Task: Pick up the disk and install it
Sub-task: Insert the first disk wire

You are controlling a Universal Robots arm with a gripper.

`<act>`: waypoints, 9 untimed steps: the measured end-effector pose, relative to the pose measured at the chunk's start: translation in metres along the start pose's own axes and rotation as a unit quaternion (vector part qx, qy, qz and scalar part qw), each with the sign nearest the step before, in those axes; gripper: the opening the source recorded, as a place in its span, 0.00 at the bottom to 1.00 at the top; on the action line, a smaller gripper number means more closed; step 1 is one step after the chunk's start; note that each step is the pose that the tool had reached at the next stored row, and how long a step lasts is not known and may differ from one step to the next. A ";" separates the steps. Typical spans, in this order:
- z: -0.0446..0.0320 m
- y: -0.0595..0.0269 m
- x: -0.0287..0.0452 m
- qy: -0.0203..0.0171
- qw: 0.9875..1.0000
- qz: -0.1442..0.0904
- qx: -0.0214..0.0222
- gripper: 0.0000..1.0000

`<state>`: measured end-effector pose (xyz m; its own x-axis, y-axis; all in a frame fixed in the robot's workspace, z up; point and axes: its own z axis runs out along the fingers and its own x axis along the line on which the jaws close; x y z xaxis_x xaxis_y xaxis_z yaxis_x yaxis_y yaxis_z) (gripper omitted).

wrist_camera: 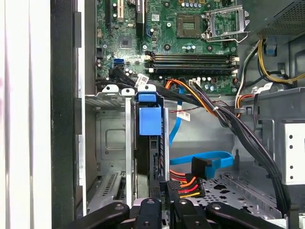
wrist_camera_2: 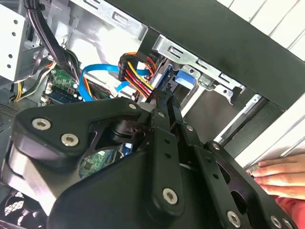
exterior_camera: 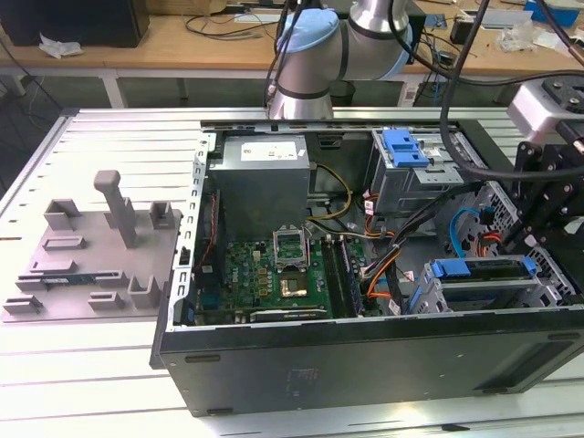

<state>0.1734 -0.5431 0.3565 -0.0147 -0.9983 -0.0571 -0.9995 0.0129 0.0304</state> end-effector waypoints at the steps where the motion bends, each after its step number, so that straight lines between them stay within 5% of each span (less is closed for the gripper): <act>1: 0.0001 0.0012 0.0000 0.000 1.000 0.000 0.001 0.17; 9: 0.0021 0.0049 0.0002 -0.003 1.000 0.002 0.001 0.17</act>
<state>0.1684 -0.5431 0.3545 -0.0194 -0.9978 -0.0634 -0.9995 0.0177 0.0277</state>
